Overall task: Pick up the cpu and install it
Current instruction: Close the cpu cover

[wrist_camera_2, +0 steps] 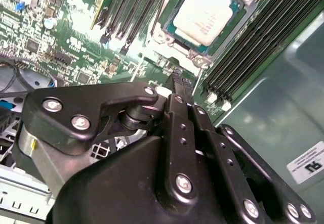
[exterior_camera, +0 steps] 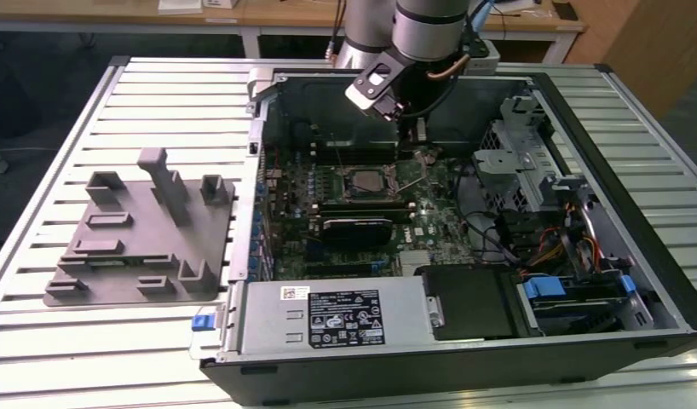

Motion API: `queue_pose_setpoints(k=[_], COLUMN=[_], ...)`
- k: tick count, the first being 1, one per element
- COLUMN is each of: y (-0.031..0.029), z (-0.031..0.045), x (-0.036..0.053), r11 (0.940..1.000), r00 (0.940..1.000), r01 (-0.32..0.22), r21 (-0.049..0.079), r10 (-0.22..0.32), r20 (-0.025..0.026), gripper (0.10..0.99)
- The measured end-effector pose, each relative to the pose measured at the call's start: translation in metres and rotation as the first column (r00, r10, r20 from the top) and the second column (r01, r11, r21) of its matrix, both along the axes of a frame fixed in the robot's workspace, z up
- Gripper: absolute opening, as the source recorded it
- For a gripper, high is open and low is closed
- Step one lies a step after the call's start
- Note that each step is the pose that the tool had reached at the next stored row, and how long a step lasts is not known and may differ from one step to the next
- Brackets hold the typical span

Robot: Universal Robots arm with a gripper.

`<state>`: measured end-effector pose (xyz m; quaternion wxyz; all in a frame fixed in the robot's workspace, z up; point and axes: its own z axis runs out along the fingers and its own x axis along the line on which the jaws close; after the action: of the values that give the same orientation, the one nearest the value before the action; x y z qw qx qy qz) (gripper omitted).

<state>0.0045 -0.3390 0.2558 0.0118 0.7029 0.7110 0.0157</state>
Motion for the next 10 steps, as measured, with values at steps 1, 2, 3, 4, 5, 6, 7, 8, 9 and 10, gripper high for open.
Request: queue_pose_setpoints(k=[1, 2, 3, 4, 5, 6, 7, 8, 9, 10], y=[0.0000, 0.0000, 0.0000, 0.0000, 0.0000, 0.0000, 0.0000, 0.0000, 0.0000, 0.0000], z=[0.0000, 0.0000, 0.0000, 0.0000, 0.0000, 0.0000, 0.0000, -0.0001, 0.0000, 0.0000], x=[0.0015, 0.0030, 0.0044, 0.0058, 0.0071, 0.0084, 0.0096, 0.0108, 0.0120, 0.0131], r11=[1.0000, 1.0000, 1.0000, 1.0000, 1.0000, 1.0000, 1.0000, 1.0000, 1.0000, 1.0000], r00=[1.0000, 1.0000, 1.0000, 1.0000, 1.0000, 1.0000, 1.0000, 1.0000, 1.0000, 1.0000], r01=[0.000, 0.000, 0.000, 0.000, 0.000, 0.000, 0.000, 0.000, 0.000, 0.000], r21=[0.000, 0.000, 0.000, 0.000, 0.000, 0.000, 0.000, 0.000, 0.000, 0.000], r10=[0.000, 0.000, 0.000, 0.000, 0.000, 0.000, 0.000, 0.000, 0.000, 0.000], r20=[0.0000, 0.0000, 0.0000, 0.0000, 0.0000, 0.0000, 0.0000, 0.0000, 0.0000, 0.0000], gripper=[0.106, 0.106, 0.106, 0.106, 0.106, 0.106, 0.106, 0.106, 0.106, 0.106])
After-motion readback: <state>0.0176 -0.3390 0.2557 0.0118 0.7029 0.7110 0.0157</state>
